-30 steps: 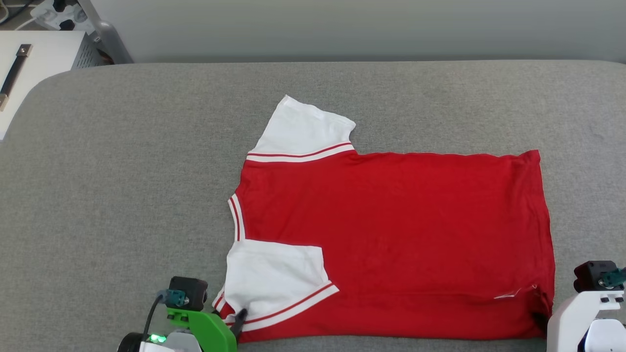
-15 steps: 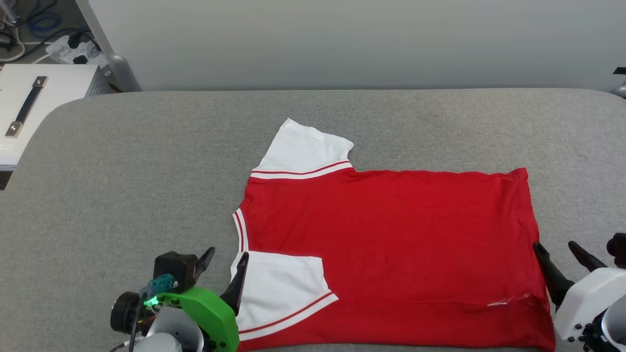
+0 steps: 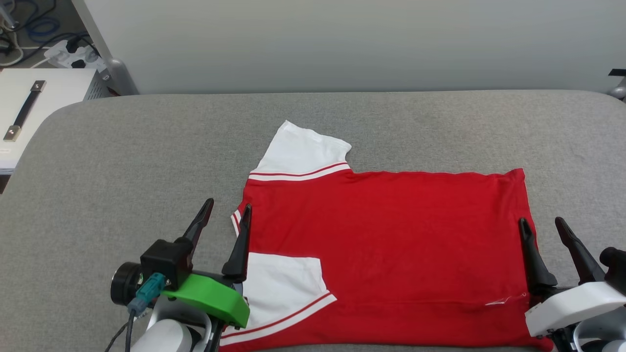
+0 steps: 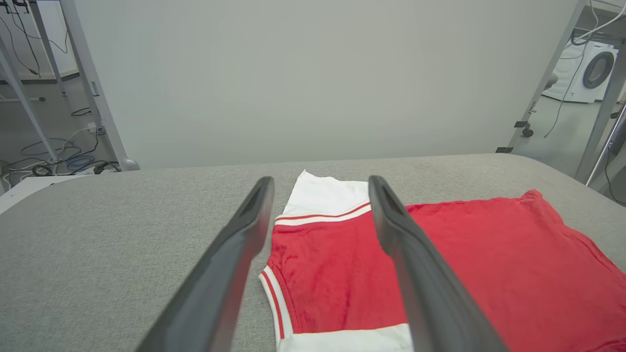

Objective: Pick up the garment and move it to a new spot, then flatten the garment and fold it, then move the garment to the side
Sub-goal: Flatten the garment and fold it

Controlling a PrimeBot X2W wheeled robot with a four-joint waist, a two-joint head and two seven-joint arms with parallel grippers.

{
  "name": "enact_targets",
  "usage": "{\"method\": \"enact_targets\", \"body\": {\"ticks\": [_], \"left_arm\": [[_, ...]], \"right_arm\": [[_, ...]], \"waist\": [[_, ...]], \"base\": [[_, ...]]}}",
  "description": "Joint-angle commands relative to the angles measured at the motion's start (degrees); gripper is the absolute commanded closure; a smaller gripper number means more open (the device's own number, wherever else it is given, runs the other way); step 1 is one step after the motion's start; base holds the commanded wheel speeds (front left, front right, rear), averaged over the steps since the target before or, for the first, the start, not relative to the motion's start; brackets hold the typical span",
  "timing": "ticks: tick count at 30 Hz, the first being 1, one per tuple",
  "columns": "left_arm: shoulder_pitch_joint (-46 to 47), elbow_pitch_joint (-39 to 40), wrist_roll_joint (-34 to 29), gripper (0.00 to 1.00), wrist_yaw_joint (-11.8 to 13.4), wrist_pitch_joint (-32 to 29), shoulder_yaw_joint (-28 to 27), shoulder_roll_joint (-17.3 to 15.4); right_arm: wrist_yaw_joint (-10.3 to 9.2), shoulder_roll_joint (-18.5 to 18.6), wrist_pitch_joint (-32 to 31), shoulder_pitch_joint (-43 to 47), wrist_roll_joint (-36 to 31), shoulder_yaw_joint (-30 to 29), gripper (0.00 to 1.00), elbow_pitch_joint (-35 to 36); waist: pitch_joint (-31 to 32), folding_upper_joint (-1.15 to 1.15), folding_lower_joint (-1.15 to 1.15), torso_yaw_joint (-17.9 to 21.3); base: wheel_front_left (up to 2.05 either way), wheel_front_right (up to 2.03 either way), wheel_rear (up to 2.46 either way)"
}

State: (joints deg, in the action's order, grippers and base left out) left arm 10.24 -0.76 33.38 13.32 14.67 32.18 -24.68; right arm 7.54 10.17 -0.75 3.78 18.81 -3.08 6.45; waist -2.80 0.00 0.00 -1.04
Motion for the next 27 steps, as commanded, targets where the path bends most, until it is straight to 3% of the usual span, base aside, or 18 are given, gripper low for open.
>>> {"method": "enact_targets", "body": {"ticks": [1,9,15,20,27], "left_arm": [[-1.7,0.0,-1.8,0.00,-1.2,0.3,-1.7,1.2],[-3.1,-1.3,-8.9,0.00,-7.7,0.3,-10.7,7.5],[-2.3,-3.2,-12.1,0.00,-11.9,0.3,-15.2,10.1],[2.8,-7.9,-12.7,0.00,-15.4,-1.8,-15.7,8.1],[21.2,-15.1,-11.4,0.00,-19.8,-21.2,-12.1,2.7]], "right_arm": [[-0.05,-0.5,1.2,0.4,-0.3,0.2,0.00,-0.4],[-0.05,-1.7,4.0,-1.4,-0.4,1.3,0.00,-1.4],[-0.05,-1.8,5.0,-2.8,-0.3,2.1,0.00,-1.9],[-0.05,-1.8,4.7,-4.1,-0.5,2.4,0.00,-1.1],[-0.05,-2.1,3.7,-7.0,-0.9,3.9,0.00,0.5]], "waist": [[-0.3,0.00,0.00,0.2],[-2.6,0.00,0.00,2.1],[-4.9,0.00,0.00,3.7],[-8.1,0.00,0.00,4.9],[-14.3,0.00,0.00,7.4]], "base": [[0.00,0.00,0.00],[0.00,0.00,0.00],[0.00,0.00,0.00],[0.00,0.00,0.00],[0.00,0.00,0.00]]}}
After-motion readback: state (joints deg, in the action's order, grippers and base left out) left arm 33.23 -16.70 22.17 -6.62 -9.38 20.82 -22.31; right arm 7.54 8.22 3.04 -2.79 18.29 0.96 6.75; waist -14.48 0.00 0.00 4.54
